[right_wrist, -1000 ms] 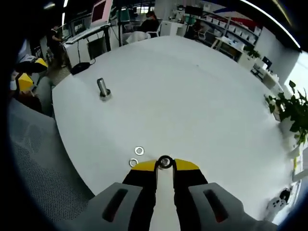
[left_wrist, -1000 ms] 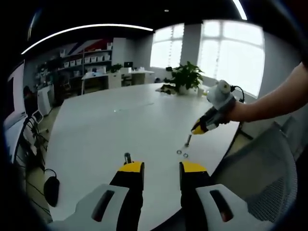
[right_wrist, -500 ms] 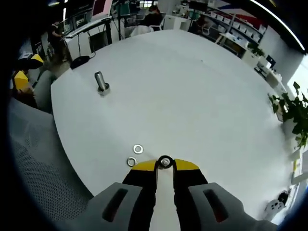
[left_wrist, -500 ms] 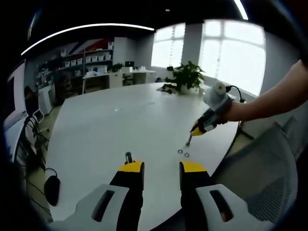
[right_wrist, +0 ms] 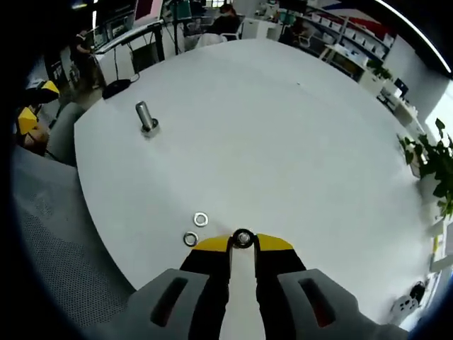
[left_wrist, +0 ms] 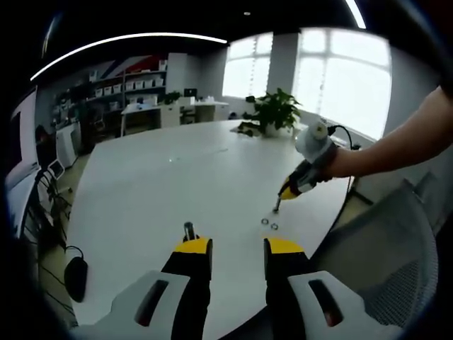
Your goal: Place the washer onto the threaded stud by aligning its center hole with the stud, sliding it down to the base, and recovering from edge contact or off-axis alignment until the washer reaches the visible bottom stop.
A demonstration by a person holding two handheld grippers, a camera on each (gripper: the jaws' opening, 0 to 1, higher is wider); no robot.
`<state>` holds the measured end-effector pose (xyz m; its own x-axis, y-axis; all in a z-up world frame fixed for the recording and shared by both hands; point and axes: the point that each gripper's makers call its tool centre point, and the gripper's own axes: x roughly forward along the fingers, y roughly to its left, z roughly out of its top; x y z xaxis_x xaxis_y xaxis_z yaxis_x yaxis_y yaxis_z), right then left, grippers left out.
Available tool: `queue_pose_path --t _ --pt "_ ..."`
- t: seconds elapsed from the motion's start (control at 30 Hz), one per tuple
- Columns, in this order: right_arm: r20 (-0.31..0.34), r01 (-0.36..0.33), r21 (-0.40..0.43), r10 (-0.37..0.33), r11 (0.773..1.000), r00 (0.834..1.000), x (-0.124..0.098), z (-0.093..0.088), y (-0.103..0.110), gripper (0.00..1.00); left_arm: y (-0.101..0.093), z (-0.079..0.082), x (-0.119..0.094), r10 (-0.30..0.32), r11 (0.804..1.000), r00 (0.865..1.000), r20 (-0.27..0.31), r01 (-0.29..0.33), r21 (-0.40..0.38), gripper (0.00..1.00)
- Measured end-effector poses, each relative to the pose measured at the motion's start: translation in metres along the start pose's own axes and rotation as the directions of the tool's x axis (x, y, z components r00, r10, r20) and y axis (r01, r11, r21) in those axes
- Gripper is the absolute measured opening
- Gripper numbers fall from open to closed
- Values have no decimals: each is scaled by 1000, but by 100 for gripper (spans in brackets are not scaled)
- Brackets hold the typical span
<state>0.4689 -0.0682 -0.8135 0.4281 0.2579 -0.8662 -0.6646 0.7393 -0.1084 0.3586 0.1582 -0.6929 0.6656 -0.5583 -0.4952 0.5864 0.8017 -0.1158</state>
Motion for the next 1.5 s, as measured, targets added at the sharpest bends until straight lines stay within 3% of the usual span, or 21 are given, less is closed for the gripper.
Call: queue_pose_path --t 0.47,1.1,1.5 --pt "-54 -18 -23 17 1000 998 7 -4 2 14 0 -1 0 -1 1000 1000 -5 1 -6 27" --pt "-164 -63 -35 56 997 985 36 -21 7 14 1 -6 1 2 1000 1000 -26 -2 -5 26" --pt "-188 -64 -58 52 996 981 39 -26 8 15 2 -7 1 5 1000 1000 -30 -5 -3 26"
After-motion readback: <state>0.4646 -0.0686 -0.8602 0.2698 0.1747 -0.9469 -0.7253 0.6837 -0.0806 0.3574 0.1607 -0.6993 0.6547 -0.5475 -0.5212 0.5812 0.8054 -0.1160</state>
